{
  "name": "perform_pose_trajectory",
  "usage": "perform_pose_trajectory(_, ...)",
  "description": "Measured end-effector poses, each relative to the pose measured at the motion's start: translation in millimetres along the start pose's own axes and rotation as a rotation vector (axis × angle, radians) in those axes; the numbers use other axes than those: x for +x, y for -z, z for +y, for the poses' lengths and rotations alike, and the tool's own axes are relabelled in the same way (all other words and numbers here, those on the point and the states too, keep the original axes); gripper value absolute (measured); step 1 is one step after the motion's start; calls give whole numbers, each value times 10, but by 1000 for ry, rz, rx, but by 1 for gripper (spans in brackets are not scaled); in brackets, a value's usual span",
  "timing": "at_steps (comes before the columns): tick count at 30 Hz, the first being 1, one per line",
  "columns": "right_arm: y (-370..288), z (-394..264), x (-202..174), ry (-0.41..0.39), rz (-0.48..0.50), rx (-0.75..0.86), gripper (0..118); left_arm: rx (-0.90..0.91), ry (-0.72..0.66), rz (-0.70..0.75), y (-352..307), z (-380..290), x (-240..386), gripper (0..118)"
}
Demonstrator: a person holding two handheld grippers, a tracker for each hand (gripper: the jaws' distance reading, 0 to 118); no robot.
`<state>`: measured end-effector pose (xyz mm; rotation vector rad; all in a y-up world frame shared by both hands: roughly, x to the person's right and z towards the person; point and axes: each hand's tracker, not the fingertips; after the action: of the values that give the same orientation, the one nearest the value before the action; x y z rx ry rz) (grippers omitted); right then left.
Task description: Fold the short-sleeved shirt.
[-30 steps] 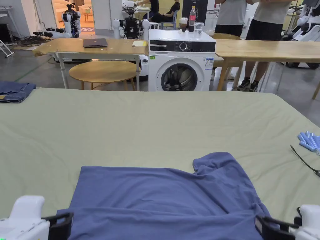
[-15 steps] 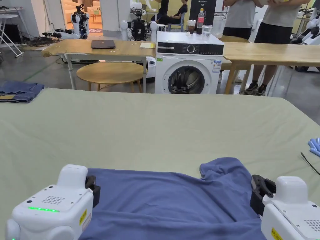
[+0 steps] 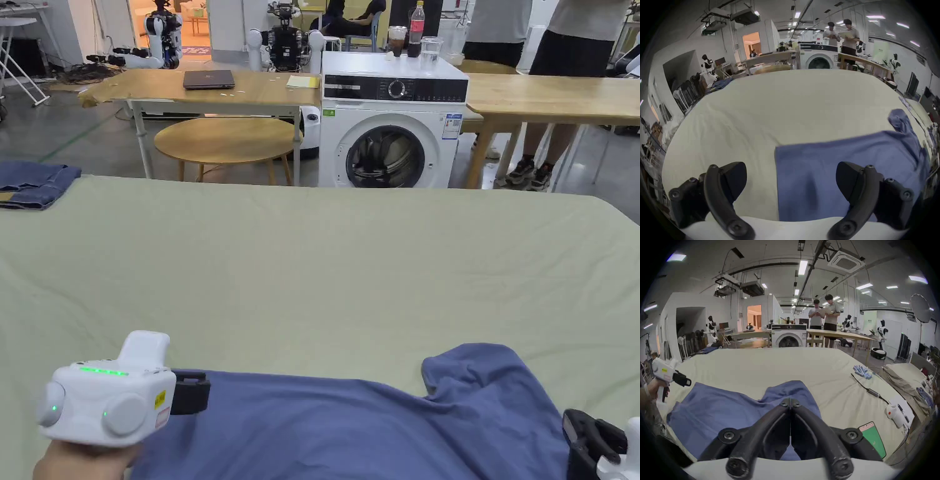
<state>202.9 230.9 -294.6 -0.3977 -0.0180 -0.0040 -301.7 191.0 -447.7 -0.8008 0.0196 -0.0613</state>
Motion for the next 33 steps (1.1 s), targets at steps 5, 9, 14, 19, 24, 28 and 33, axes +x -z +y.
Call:
perform_pose_trajectory(5,331,8,243,-13,-45,-68,0,-93,-20,56,606,204,24,110)
perform_pose_trajectory(9,687,53,479,-26,-113,-164,0,-215,10,-29,813,169,143,65)
perform_pose_trajectory(14,1377,43,759,18,-73,-370,108,-126,91,-30,394,229,279,3)
perform_pose_trajectory(19,1974,11,753,-12,-50,-418,115,-94,131,-7,129,234,332,3)
perform_pose_trajectory(24,2179,-64,596,-34,34,-523,3,-98,105,-3,74,211,327,3)
perform_pose_trajectory(28,1966,-40,618,50,53,-514,0,-90,90,-3,-52,148,313,3)
perform_pose_trajectory(33,1158,367,698,38,75,-320,0,8,78,-7,-623,99,262,3)
